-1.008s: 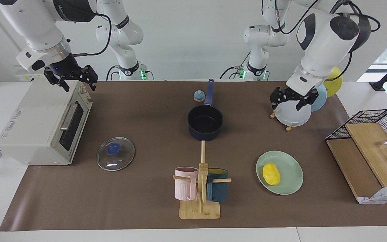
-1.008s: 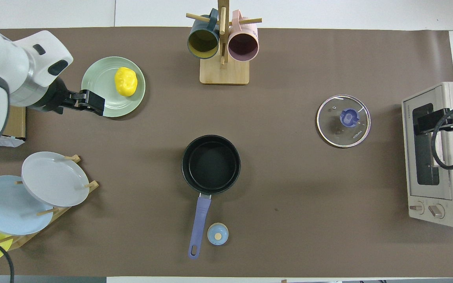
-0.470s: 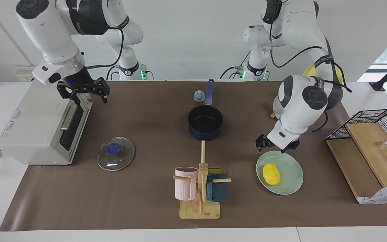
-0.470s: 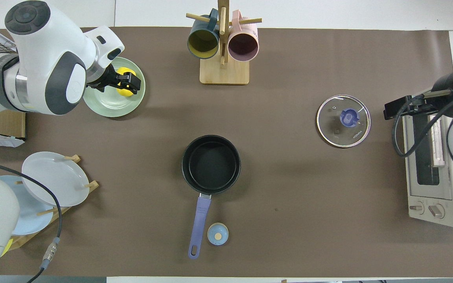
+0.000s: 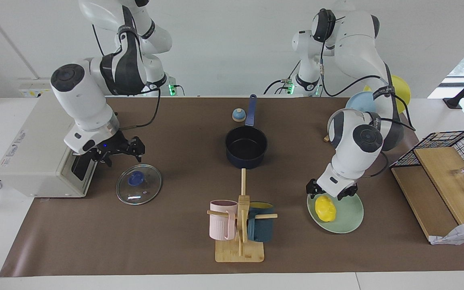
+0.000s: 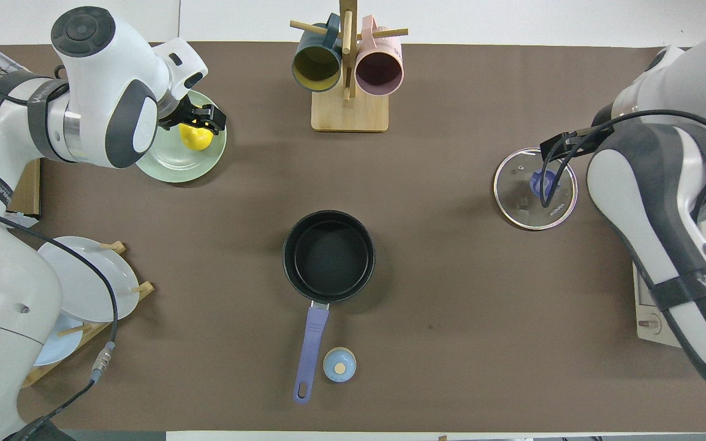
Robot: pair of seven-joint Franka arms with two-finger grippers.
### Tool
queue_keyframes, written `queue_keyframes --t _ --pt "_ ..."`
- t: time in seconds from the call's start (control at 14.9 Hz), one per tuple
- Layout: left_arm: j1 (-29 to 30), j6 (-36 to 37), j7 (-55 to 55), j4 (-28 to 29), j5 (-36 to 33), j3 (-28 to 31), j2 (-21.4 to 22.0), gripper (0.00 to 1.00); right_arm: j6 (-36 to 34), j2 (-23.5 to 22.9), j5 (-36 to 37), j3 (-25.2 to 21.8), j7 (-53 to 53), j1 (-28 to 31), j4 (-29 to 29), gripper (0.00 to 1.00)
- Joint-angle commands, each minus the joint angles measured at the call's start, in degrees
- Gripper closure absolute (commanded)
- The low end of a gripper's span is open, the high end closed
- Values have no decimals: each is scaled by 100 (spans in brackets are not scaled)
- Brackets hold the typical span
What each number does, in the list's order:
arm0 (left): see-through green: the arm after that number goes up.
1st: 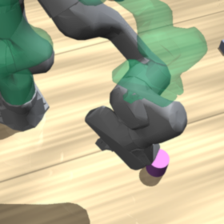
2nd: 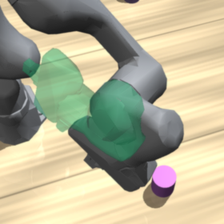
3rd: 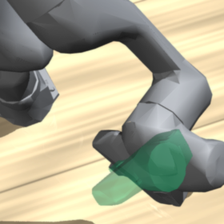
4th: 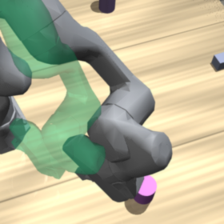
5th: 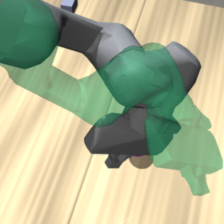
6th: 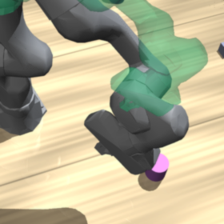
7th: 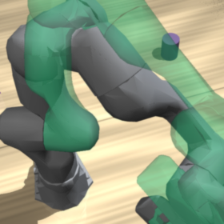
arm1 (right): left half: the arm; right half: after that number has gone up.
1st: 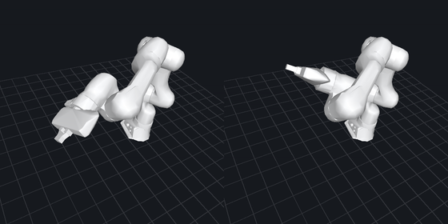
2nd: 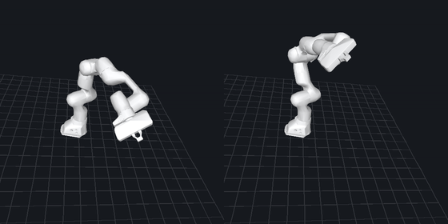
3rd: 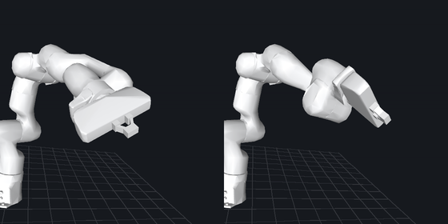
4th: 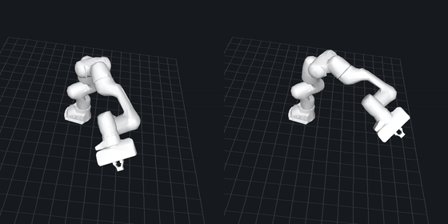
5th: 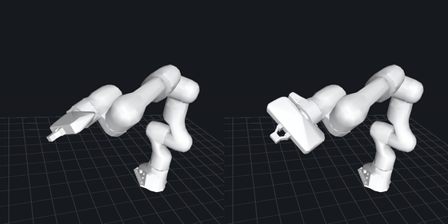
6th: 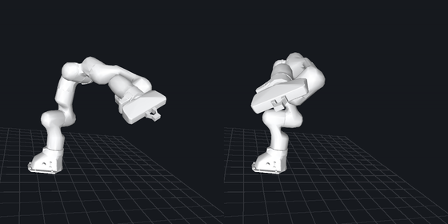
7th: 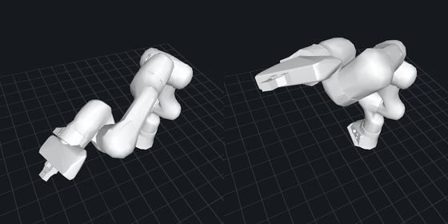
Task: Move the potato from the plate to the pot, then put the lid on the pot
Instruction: 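Grasp the potato with the left gripper while the right gripper reaches the lid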
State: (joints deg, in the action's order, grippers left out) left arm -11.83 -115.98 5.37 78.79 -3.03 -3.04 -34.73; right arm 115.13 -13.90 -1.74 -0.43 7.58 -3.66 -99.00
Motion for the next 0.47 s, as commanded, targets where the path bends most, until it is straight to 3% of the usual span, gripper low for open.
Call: queue_keyframes --t 0.0,0.4 --pt "-48 -373 78 190 -93 75 -7 0 554 159 -134 34 419 -90 -699 0" --pt "14 -926 262 444 -110 101 -7 0 966 -218 -125 34 1086 -65 -814 0"
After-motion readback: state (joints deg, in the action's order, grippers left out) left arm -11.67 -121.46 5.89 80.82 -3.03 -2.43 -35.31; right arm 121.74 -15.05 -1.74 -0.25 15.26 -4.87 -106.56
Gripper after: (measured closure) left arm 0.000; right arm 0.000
